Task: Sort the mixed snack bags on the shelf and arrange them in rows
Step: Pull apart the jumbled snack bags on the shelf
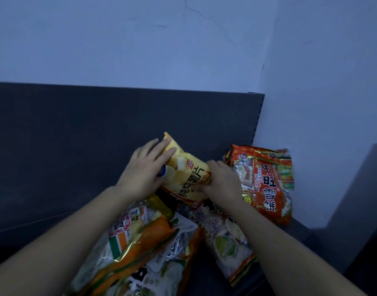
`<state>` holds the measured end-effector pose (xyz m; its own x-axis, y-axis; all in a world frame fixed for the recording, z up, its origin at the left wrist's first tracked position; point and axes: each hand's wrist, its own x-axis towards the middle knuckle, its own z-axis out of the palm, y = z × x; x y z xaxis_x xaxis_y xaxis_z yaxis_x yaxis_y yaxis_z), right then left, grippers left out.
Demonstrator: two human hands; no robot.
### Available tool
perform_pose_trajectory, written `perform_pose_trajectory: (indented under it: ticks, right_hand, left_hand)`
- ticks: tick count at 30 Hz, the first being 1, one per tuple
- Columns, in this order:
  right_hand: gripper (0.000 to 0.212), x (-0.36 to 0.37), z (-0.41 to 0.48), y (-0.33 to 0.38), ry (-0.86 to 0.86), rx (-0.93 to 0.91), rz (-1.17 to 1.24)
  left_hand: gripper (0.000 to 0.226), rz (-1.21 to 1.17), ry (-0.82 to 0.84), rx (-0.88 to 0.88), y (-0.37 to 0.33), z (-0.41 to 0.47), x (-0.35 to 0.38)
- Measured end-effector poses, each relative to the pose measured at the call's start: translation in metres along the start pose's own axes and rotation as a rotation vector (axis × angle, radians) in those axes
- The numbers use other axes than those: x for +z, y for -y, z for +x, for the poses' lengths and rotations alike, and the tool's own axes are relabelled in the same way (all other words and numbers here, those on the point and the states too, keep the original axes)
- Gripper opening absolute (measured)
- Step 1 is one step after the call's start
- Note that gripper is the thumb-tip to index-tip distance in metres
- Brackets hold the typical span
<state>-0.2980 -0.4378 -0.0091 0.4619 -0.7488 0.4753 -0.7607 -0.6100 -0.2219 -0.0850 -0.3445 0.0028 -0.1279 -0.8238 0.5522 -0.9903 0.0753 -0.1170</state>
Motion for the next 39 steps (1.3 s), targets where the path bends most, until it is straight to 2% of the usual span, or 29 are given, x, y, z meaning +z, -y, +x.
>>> perform_pose_trajectory:
  ticks: [4,7,9,11,14,18,22,27,29,33,34,37,39]
  right_hand:
    - [0.062,0.008,-0.007,0.013,-0.031,-0.028,-0.025]
    - [0.062,0.012,-0.014,0.012,-0.046,0.049,0.026]
    - [0.062,0.016,-0.020,0.010,-0.049,0.106,0.055]
    - [0.062,0.018,-0.026,0.009,-0.071,0.143,0.065]
    - [0.059,0.019,-0.036,0.002,-0.100,0.208,0.064]
    - [0.057,0.020,-0.043,-0.002,-0.126,0.255,0.077]
    - [0.058,0.020,-0.048,0.001,-0.118,0.276,0.110]
    - [0.057,0.022,-0.055,-0.003,-0.135,0.315,0.158]
    - [0.057,0.023,-0.058,-0.005,-0.139,0.323,0.161]
    - [0.058,0.022,-0.060,-0.003,-0.119,0.351,0.155]
    - [0.058,0.022,-0.060,-0.002,-0.117,0.354,0.157]
    - [0.058,0.022,-0.059,-0.001,-0.101,0.364,0.157]
    - [0.059,0.022,-0.060,-0.001,-0.096,0.370,0.157]
  left_hand:
    - [0.084,-0.095,-0.031,-0.086,0.004,-0.028,-0.002]
    - [0.073,-0.199,0.020,-0.282,0.013,-0.037,0.000]
    - [0.060,-0.212,0.219,-0.336,0.026,-0.043,0.004]
    - [0.052,-0.316,0.452,-0.258,0.033,-0.048,0.008]
    - [0.045,-0.443,0.637,-0.247,0.034,-0.050,0.005]
    - [0.032,-0.089,0.594,-0.251,0.026,-0.045,0.009]
    - [0.048,0.102,0.709,-0.340,0.014,-0.035,0.021]
    - [0.039,0.041,0.776,-0.422,0.013,-0.038,0.038]
    - [0.045,0.010,0.805,-0.426,0.012,-0.038,0.037]
    - [0.068,-0.058,0.860,-0.306,0.010,-0.033,0.036]
    - [0.067,-0.091,0.882,-0.319,0.009,-0.032,0.036]
    - [0.045,-0.160,0.896,-0.392,0.010,-0.033,0.044]
    - [0.045,-0.098,0.876,-0.340,0.008,-0.033,0.049]
